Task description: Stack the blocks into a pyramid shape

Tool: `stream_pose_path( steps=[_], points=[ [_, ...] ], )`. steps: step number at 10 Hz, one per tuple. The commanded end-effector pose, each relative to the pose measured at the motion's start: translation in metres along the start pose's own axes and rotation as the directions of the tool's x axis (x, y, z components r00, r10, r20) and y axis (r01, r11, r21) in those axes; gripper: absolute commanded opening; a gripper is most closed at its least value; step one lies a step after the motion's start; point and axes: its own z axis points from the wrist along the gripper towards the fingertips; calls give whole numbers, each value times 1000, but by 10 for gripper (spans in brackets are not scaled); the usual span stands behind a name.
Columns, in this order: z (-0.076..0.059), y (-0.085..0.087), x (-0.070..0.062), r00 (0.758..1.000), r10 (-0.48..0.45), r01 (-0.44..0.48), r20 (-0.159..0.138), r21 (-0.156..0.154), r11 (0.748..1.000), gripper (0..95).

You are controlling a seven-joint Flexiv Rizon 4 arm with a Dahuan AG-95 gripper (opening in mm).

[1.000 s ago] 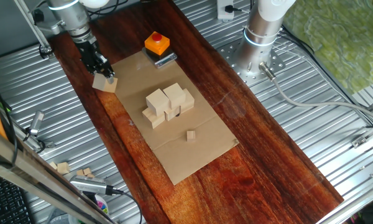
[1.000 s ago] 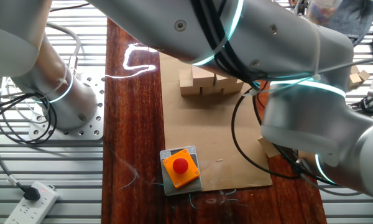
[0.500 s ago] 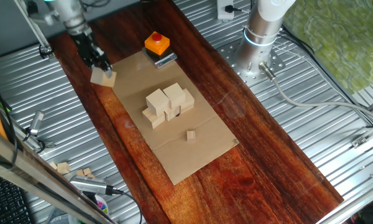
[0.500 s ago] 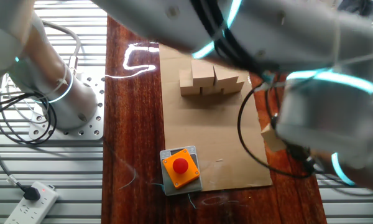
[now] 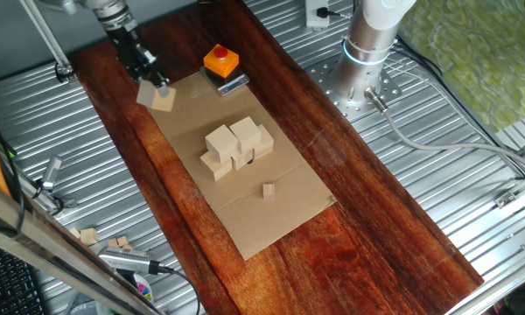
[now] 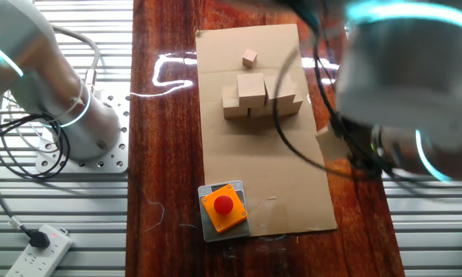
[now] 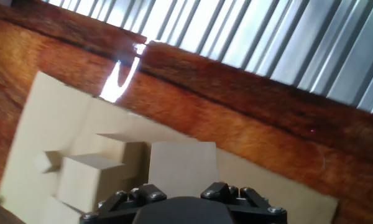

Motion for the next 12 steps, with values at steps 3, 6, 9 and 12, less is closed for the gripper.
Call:
stream_pose_path(
  steps=[3, 6, 9, 12],
  points=[
    [-2, 4, -2, 999, 34, -34, -10, 1, 999, 0],
    [-2, 4, -2, 1000, 2, -2, -30, 14, 1000, 0],
    [-2, 4, -2, 997, -58, 60, -47, 48, 997, 0],
    [-2, 4, -2, 998, -49, 51, -34, 51, 997, 0]
  ],
)
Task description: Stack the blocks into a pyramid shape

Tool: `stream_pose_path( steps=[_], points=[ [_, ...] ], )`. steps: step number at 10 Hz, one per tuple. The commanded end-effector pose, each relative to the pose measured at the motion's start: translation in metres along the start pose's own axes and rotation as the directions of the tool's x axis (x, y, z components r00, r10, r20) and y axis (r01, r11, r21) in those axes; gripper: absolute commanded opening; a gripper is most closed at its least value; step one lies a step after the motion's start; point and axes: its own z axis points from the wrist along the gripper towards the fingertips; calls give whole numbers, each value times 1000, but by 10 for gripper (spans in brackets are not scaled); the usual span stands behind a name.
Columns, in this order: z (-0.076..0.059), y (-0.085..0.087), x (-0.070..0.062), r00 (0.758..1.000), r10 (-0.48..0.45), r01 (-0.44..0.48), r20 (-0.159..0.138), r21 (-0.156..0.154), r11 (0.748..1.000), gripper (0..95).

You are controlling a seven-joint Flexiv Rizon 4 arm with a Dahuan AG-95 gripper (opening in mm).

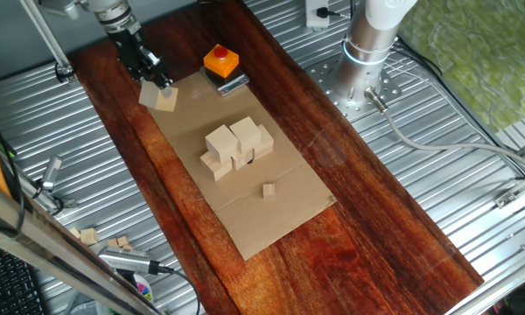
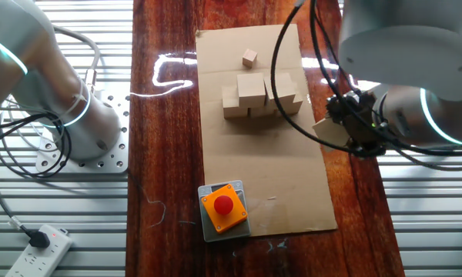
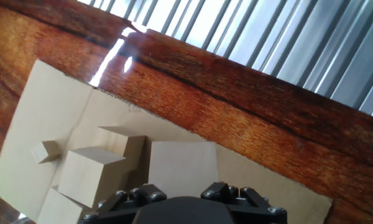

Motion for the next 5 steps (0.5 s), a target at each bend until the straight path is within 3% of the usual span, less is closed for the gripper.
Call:
stream_pose_path(
  steps=[1, 3, 5],
  points=[
    [0, 0, 0, 1000, 23, -23, -11, -6, 1000, 0],
    [0, 0, 0, 1000, -9, 9, -13, -13, 1000, 0],
    [0, 0, 0, 1000, -10, 10, 10, -45, 999, 0]
  ],
)
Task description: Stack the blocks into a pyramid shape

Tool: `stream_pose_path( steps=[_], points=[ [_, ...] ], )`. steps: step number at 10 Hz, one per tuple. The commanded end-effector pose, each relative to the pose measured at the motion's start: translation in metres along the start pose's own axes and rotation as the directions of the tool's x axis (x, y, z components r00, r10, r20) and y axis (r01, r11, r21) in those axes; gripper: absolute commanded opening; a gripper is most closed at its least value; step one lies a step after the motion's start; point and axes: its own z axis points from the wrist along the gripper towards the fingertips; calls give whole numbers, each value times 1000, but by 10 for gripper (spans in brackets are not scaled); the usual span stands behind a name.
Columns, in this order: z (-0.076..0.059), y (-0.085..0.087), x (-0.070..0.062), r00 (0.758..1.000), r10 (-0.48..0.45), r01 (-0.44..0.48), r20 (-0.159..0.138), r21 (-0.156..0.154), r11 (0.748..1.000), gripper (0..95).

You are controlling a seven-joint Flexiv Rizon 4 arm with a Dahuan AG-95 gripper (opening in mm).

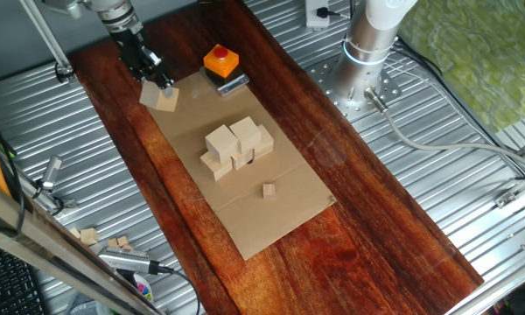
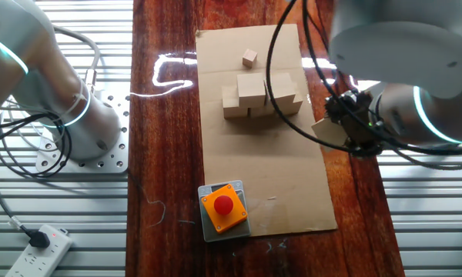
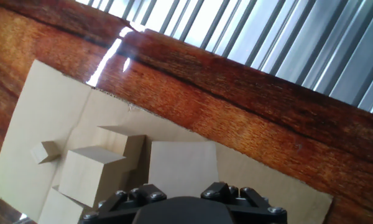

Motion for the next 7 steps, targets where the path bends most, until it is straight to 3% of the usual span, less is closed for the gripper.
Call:
stream_pose_path(
  steps=[1, 7],
  points=[
    [0, 1, 1, 999, -20, 21, 37, -25, 999, 0],
    [0, 1, 1, 998, -16, 19, 61, -57, 998, 0]
  ],
)
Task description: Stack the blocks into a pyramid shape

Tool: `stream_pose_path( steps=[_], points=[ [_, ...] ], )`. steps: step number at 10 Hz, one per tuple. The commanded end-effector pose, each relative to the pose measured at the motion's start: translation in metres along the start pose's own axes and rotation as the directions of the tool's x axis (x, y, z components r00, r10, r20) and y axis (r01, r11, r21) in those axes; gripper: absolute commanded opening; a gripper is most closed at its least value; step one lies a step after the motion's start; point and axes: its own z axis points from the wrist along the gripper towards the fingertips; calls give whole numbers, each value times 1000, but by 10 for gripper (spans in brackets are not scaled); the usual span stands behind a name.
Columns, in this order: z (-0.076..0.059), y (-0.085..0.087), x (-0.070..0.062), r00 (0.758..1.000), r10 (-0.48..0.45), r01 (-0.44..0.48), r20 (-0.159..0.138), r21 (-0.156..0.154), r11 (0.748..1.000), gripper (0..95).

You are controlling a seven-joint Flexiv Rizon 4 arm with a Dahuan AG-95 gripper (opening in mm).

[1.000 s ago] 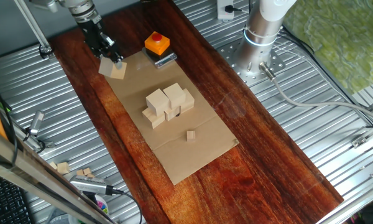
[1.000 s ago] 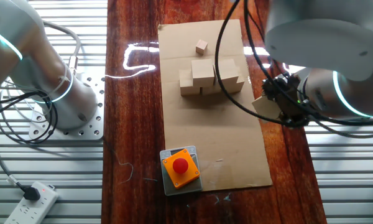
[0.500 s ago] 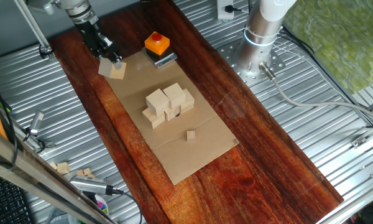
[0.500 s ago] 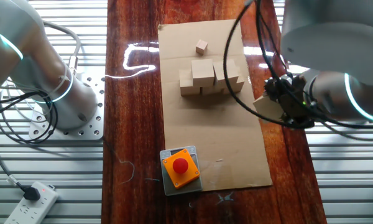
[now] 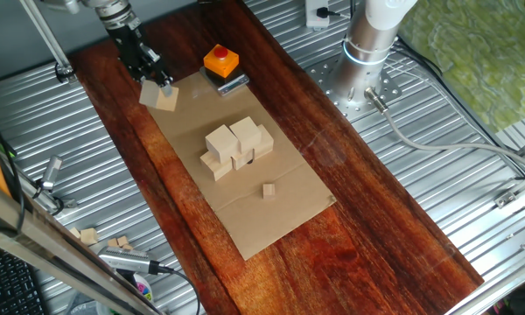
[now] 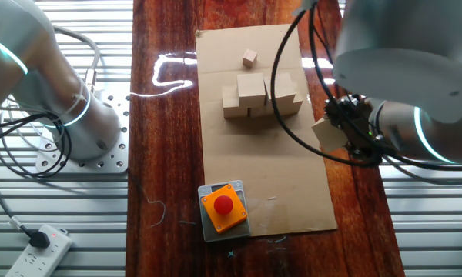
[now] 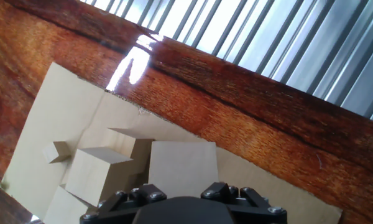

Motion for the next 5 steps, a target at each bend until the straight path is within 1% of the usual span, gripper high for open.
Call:
stream_pose_path(
  steps=[1, 2, 3, 5],
  points=[
    [0, 0, -1, 1000, -2, 2, 11, -19, 1000, 0],
    [0, 0, -1, 1000, -9, 9, 15, -26, 1000, 0],
    [0, 0, -1, 1000, -16, 16, 15, -27, 1000, 0],
    [0, 0, -1, 1000, -7, 8, 19, -34, 999, 0]
  ],
)
